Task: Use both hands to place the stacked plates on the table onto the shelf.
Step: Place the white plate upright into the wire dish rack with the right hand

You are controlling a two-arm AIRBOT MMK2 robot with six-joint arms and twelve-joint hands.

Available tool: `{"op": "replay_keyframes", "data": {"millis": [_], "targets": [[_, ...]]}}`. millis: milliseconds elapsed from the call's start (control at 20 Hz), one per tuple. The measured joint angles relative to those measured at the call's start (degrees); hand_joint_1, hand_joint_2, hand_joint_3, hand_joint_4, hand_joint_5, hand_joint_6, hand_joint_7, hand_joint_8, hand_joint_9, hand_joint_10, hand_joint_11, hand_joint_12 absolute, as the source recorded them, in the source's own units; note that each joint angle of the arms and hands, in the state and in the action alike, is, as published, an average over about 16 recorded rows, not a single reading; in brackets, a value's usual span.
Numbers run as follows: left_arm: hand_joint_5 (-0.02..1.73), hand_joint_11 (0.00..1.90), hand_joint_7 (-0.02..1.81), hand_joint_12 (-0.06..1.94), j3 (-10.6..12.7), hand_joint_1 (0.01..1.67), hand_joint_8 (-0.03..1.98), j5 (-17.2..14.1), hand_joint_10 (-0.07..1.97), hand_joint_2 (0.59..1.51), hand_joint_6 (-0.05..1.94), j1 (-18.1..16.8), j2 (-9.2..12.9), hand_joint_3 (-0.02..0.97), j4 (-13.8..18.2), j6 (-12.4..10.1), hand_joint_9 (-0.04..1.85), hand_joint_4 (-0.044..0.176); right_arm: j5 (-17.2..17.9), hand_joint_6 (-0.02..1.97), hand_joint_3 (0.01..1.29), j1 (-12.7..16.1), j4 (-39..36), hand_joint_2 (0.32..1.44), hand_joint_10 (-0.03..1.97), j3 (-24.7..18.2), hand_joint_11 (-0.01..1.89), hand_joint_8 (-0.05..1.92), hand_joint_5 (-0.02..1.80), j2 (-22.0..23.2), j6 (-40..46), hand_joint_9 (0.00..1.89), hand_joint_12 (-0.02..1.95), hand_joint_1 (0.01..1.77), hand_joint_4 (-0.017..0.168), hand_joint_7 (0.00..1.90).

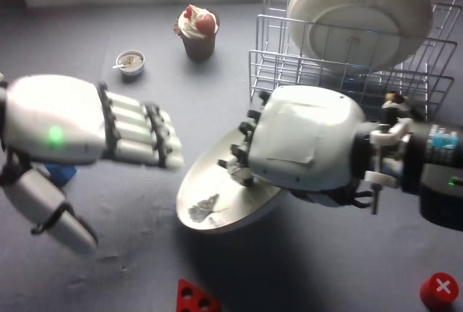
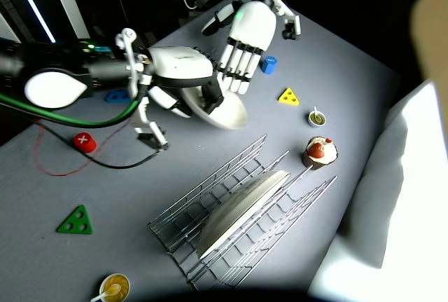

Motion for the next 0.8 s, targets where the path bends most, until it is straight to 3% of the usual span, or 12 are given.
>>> {"op": "replay_keyframes", "data": {"millis": [200, 450, 800], "targets": [[0.11, 0.18, 0.14, 0.01, 1.13, 0.10, 0.00, -1.46, 0.01, 0.933, 0.01, -1.71, 1.27, -0.001, -2.81, 0.20, 0.14, 0.000, -2.63, 0.67, 0.01, 2.40, 4.99, 0.91, 0.60, -5.77, 1.04, 0.42, 0.90, 5.92, 2.19, 1.12, 1.28, 1.42, -0.006, 1.07], [0.12, 0.17, 0.14, 0.01, 2.37, 0.10, 0.00, -3.00, 0.01, 0.935, 0.01, -2.99, 2.98, 0.000, -4.56, 0.36, 0.14, 0.000, -7.47, 0.79, 0.01, 7.91, 10.20, 0.91, 0.60, -11.40, 1.04, 0.45, 0.94, 13.08, 8.34, 1.16, 1.27, 1.43, -0.003, 1.11], [0.13, 0.17, 0.15, 0.01, 3.36, 0.09, 0.00, -4.48, 0.01, 0.935, 0.00, -4.46, 4.51, 0.000, -4.26, 0.31, 0.15, 0.001, -15.15, 0.88, 0.01, 17.27, 13.74, 0.92, 0.54, -13.91, 1.06, 0.42, 0.98, 20.08, 24.75, 1.22, 1.21, 1.46, -0.001, 1.16]]}}
